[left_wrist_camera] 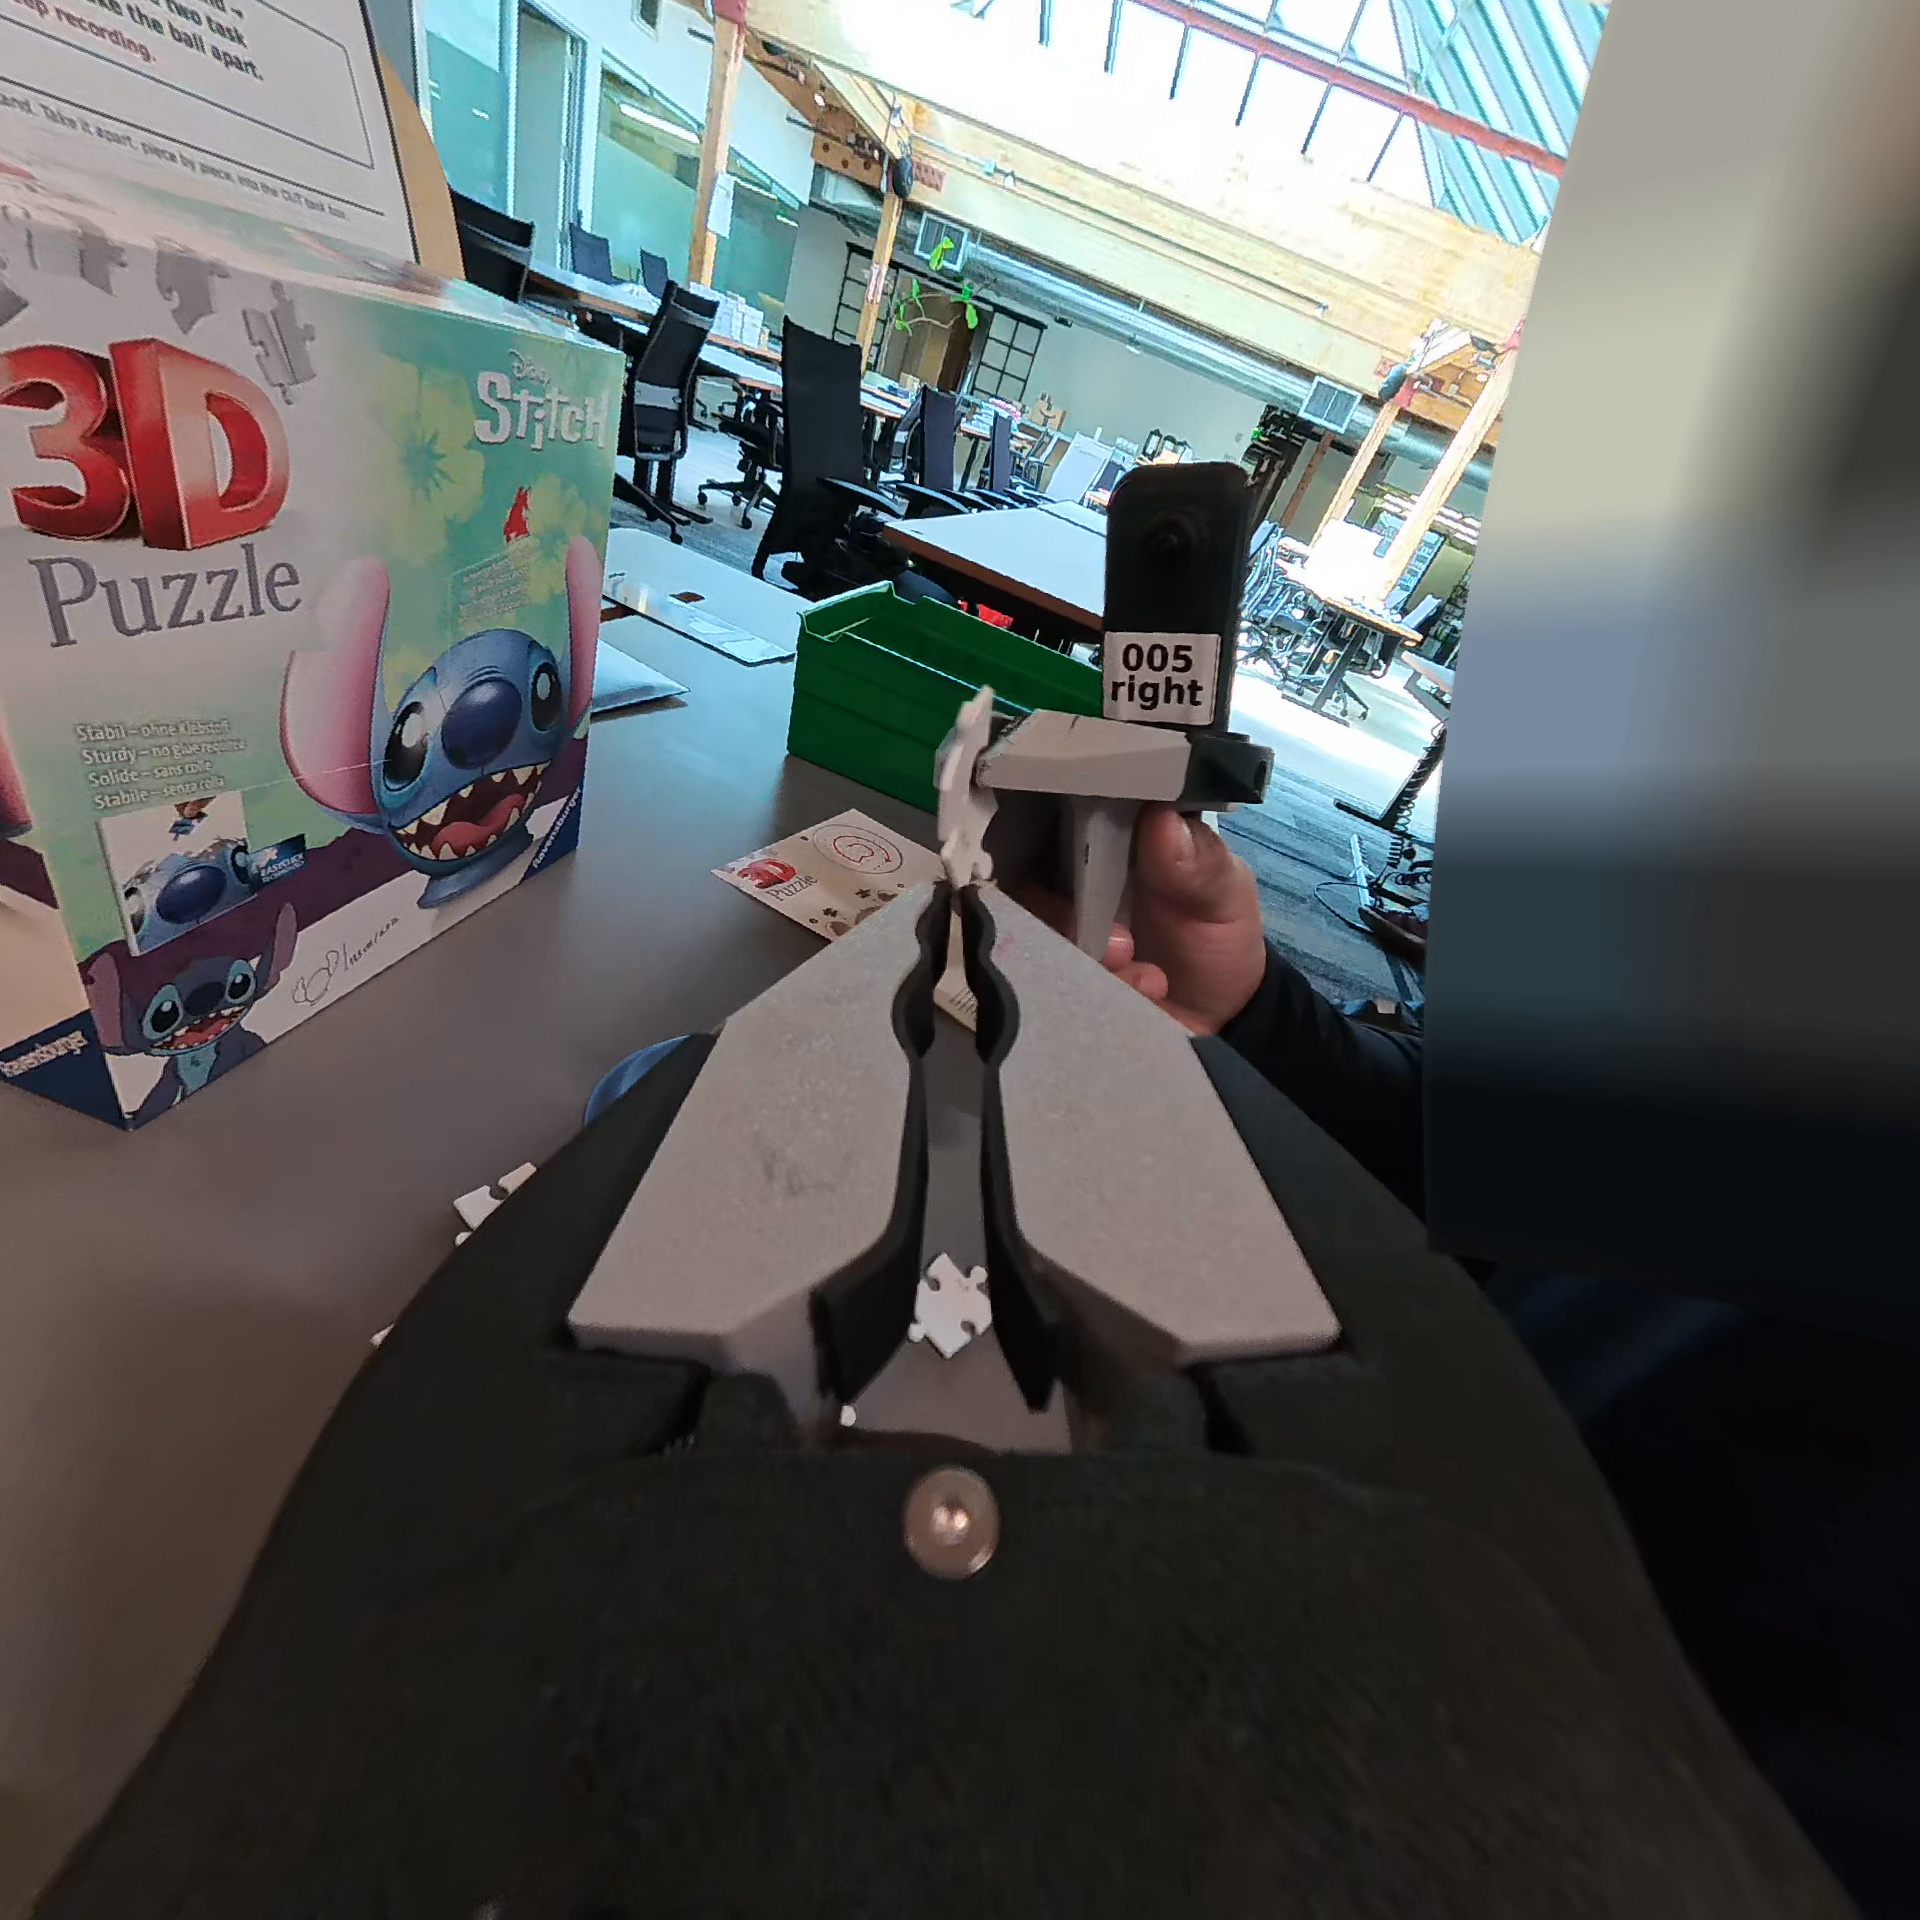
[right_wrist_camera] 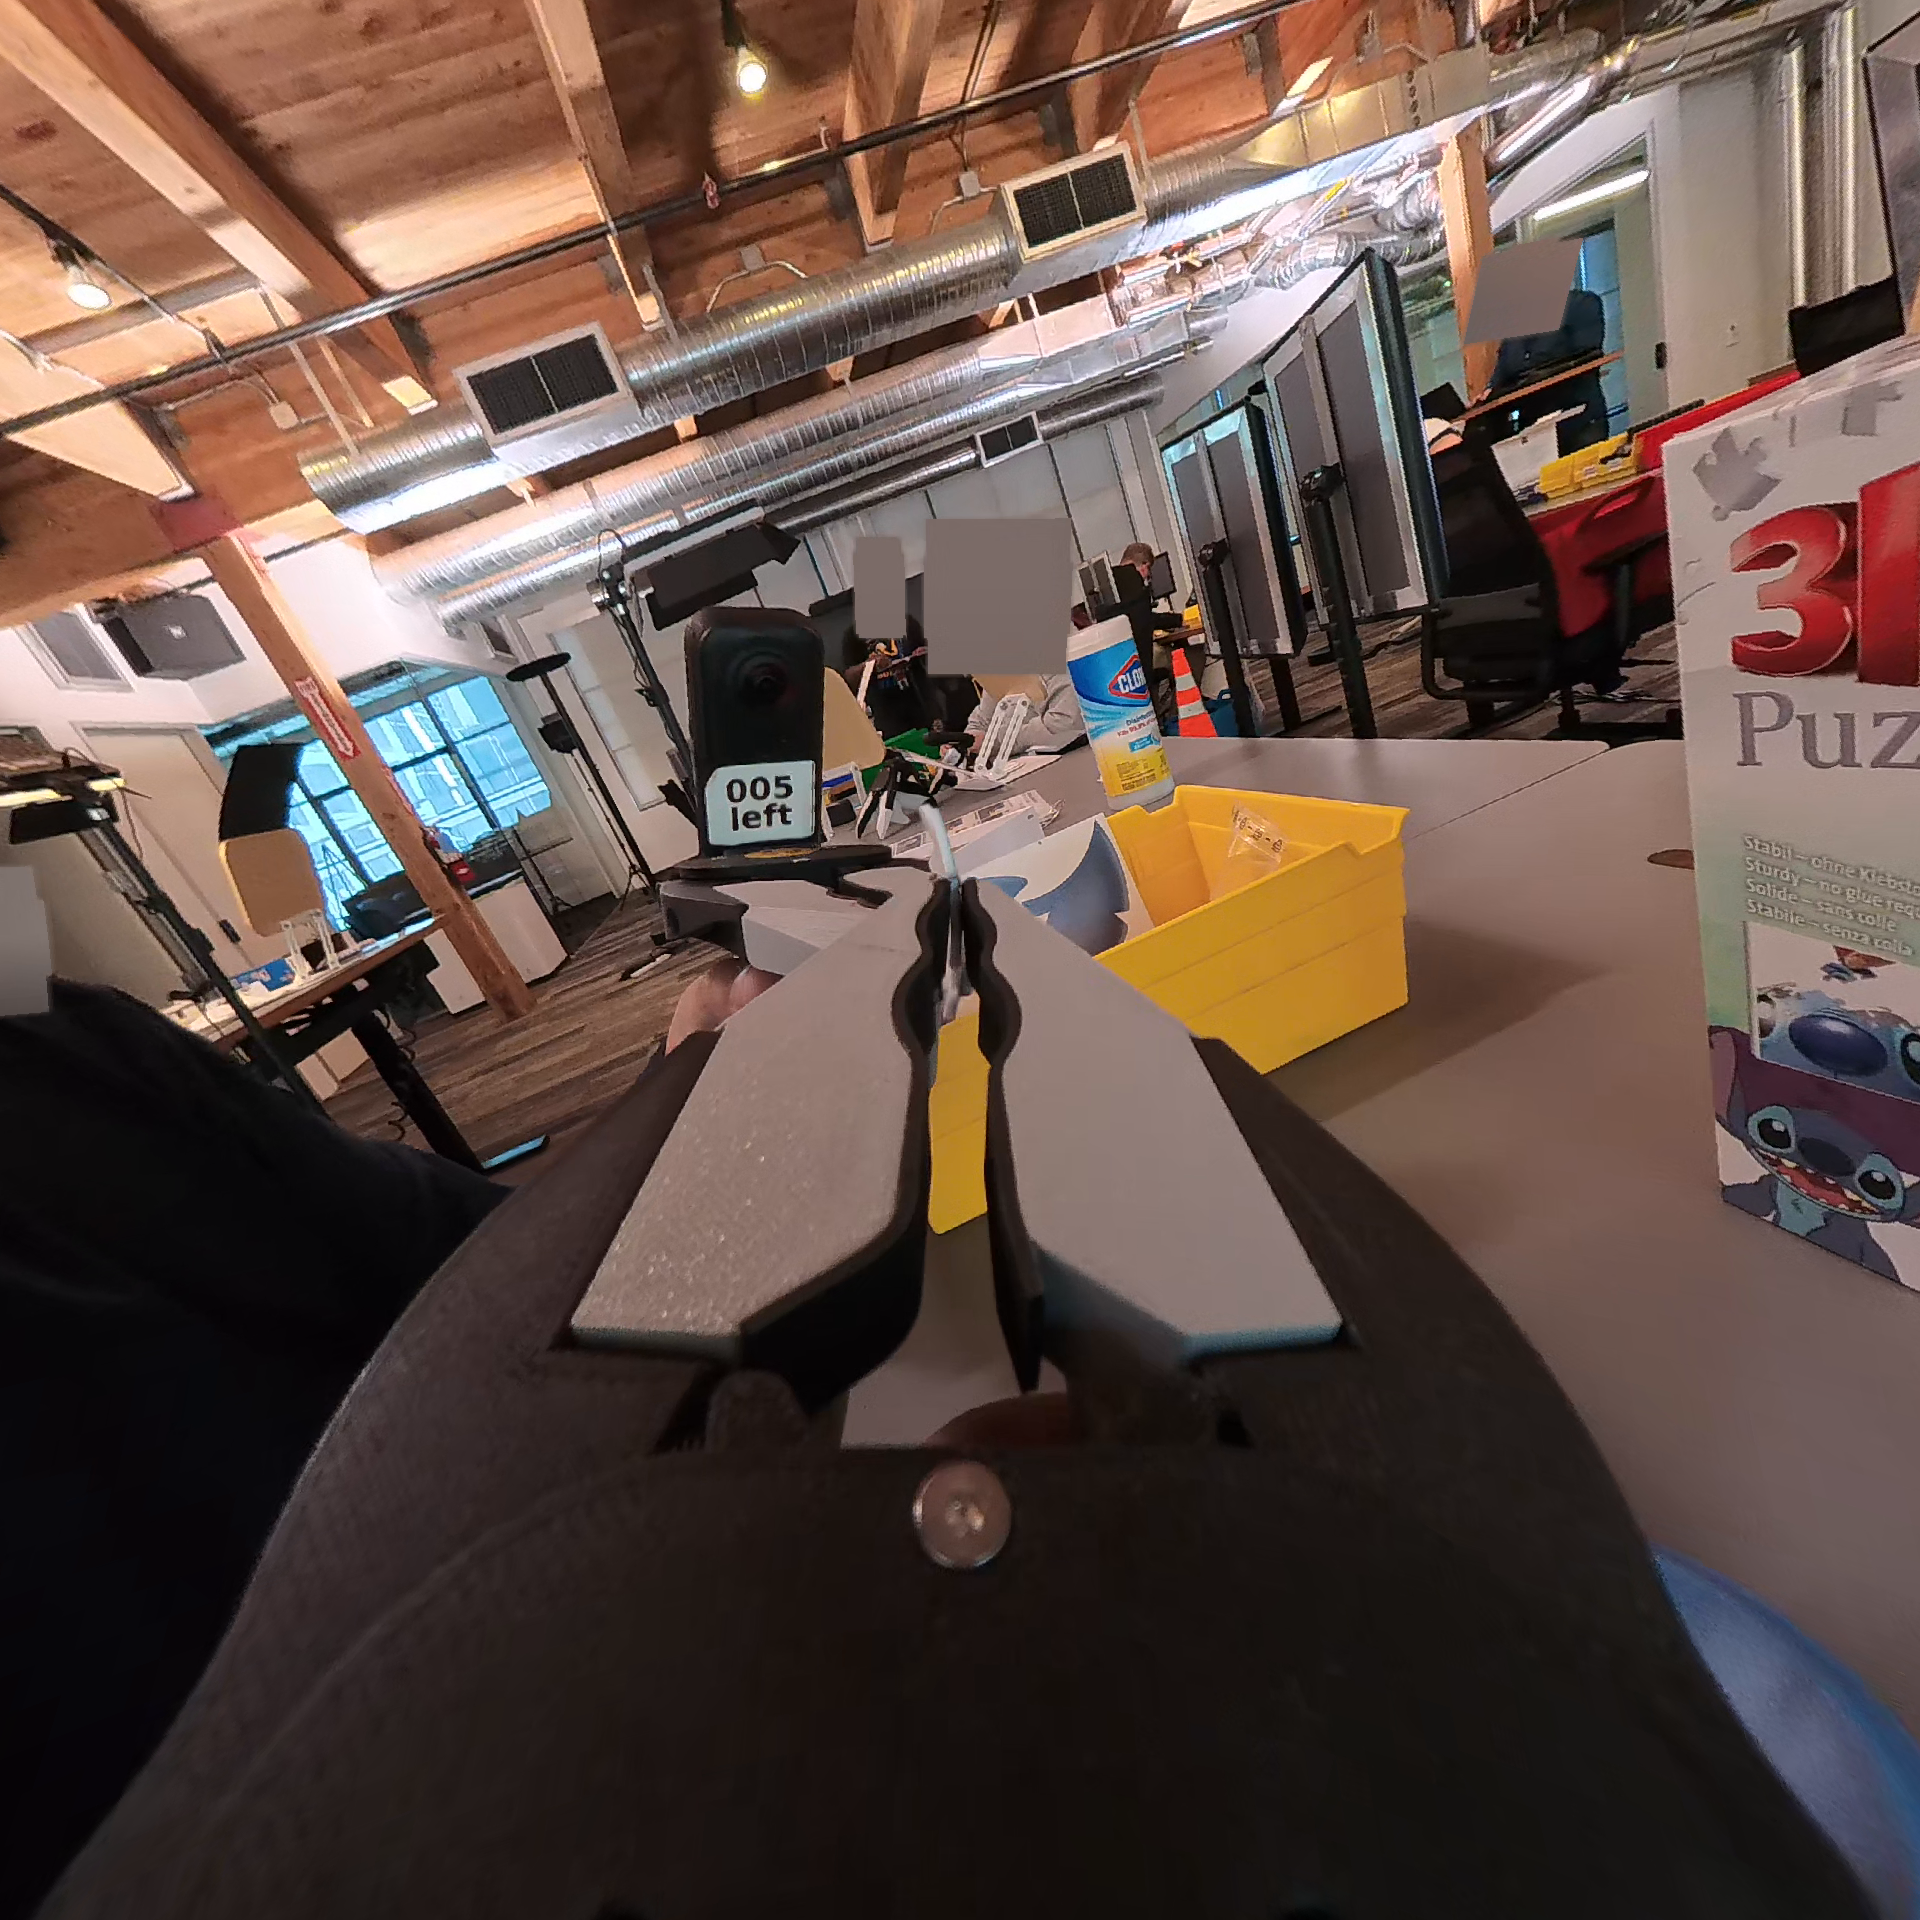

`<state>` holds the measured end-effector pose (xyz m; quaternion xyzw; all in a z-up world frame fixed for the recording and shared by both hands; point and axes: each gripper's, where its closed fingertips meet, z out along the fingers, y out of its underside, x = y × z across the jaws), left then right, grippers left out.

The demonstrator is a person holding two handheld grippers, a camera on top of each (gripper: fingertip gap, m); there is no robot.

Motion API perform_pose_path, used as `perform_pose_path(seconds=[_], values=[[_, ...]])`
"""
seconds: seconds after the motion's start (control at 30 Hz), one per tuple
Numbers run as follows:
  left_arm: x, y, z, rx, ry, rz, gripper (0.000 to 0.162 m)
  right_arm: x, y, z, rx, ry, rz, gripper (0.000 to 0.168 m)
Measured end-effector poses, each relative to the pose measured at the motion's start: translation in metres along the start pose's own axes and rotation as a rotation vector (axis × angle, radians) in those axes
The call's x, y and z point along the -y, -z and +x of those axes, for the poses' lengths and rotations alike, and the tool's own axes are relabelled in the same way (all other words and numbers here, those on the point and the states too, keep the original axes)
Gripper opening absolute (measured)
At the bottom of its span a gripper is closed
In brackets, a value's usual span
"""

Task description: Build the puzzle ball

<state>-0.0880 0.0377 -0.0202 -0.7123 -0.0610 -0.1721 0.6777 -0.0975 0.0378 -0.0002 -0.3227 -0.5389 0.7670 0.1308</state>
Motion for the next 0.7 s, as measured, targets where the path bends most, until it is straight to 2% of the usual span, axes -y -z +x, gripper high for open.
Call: perform_pose_path(seconds=[0.2, 0.43, 0.57, 0.7], values=[[-0.008, -0.007, 0.011, -0.005, -0.048, -0.027, 0.001, 0.001, 0.008, 0.006, -0.010, 0.030, -0.013, 0.000], [-0.052, -0.032, 0.019, 0.025, -0.338, -0.204, 0.009, -0.003, 0.050, 0.012, 0.017, 0.005, -0.017, 0.000], [-0.077, -0.043, 0.034, -0.050, -0.458, -0.260, 0.011, -0.017, 0.080, 0.012, -0.021, 0.156, -0.056, 0.000], [-0.101, -0.047, 0.047, -0.188, -0.399, -0.318, 0.017, -0.025, 0.111, 0.024, -0.080, 0.238, -0.085, 0.000]])
